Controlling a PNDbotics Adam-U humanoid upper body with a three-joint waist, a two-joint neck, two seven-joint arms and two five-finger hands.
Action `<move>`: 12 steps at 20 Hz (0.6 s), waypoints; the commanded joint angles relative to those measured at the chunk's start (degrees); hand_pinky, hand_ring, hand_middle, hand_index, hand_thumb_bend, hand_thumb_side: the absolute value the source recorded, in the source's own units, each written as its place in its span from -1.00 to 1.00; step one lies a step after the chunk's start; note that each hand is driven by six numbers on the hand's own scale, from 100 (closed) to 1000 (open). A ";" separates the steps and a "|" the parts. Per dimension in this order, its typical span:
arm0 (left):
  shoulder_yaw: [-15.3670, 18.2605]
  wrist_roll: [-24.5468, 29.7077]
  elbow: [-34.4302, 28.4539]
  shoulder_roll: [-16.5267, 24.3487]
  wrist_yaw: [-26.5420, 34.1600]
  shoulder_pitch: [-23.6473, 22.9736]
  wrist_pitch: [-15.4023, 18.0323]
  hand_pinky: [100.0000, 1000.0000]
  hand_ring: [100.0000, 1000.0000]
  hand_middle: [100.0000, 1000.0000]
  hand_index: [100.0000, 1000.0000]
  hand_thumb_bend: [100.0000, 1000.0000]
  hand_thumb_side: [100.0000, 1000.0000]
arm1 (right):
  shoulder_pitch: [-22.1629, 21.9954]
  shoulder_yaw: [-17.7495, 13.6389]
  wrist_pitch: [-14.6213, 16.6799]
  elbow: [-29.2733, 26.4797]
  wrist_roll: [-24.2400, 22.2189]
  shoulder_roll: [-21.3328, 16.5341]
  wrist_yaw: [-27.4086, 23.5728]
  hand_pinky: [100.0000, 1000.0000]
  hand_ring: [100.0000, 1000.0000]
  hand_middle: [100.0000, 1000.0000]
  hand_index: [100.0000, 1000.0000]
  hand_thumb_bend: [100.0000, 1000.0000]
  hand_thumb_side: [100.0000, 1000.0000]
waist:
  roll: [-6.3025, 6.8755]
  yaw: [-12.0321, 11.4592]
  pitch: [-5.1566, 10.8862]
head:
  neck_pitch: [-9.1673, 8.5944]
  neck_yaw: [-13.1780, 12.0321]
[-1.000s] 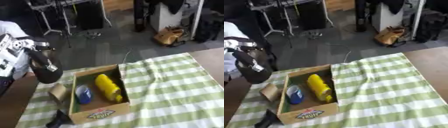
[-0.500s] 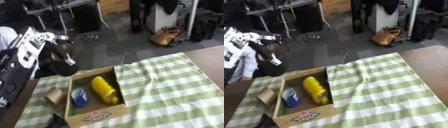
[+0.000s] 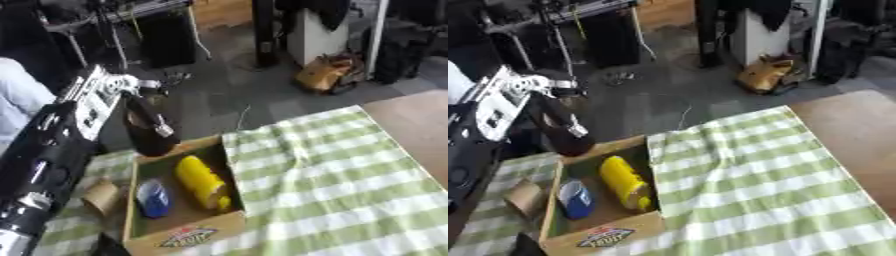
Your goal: Pick up objects on the table and place them in the box.
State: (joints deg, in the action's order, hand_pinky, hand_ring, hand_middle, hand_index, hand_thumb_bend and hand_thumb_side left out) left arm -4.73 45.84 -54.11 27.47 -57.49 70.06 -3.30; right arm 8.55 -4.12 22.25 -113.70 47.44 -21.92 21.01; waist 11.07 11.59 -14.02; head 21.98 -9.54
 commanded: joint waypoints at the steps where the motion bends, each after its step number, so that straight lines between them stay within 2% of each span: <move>1: 0.18 -1.75 1.55 0.31 -1.99 1.28 0.34 -1.00 -0.48 -0.40 -0.37 -0.94 -0.46 | 0.72 0.11 2.16 -0.89 1.67 -0.97 -0.78 0.47 0.85 0.55 0.32 -1.00 1.00 | -0.43 0.21 0.65 | -0.74 -0.23; 6: 0.12 -4.36 3.91 -0.51 -3.97 0.51 0.77 -1.00 -0.48 -0.40 -0.37 -0.90 -0.48 | 1.06 0.14 2.20 -0.89 1.55 -0.72 -0.90 0.46 0.85 0.54 0.32 -1.00 1.00 | -0.42 0.71 0.25 | -1.04 -0.22; 10: -0.05 -5.44 5.32 -1.06 -5.08 0.27 1.09 -1.00 -0.47 -0.40 -0.37 -0.94 -0.47 | 1.14 0.23 2.18 -0.89 1.47 -0.50 -0.82 0.46 0.85 0.54 0.32 -1.00 1.00 | -0.41 0.96 0.03 | -0.86 -0.22; 11: 0.06 -5.46 5.73 -1.17 -5.18 0.19 1.02 -1.00 -0.40 -0.36 -0.26 -0.94 -0.41 | 1.16 0.24 2.19 -0.89 1.47 -0.47 -0.79 0.46 0.85 0.54 0.32 -1.00 1.00 | -0.41 1.01 -0.02 | -0.86 -0.21; 12: 0.30 -5.16 6.34 -1.27 -4.93 0.10 0.73 -1.00 -0.40 -0.36 -0.26 -0.94 -0.41 | 1.19 0.24 2.20 -0.89 1.48 -0.43 -0.77 0.46 0.85 0.54 0.32 -1.00 1.00 | -0.42 1.06 -0.06 | -0.87 -0.20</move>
State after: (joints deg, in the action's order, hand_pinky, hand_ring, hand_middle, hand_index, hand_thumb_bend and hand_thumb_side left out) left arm -4.74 41.08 -47.62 25.24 -62.04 69.38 -2.42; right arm 9.09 -3.85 22.48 -113.70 47.21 -21.88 20.59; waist 11.19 12.65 -14.90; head 21.48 -9.54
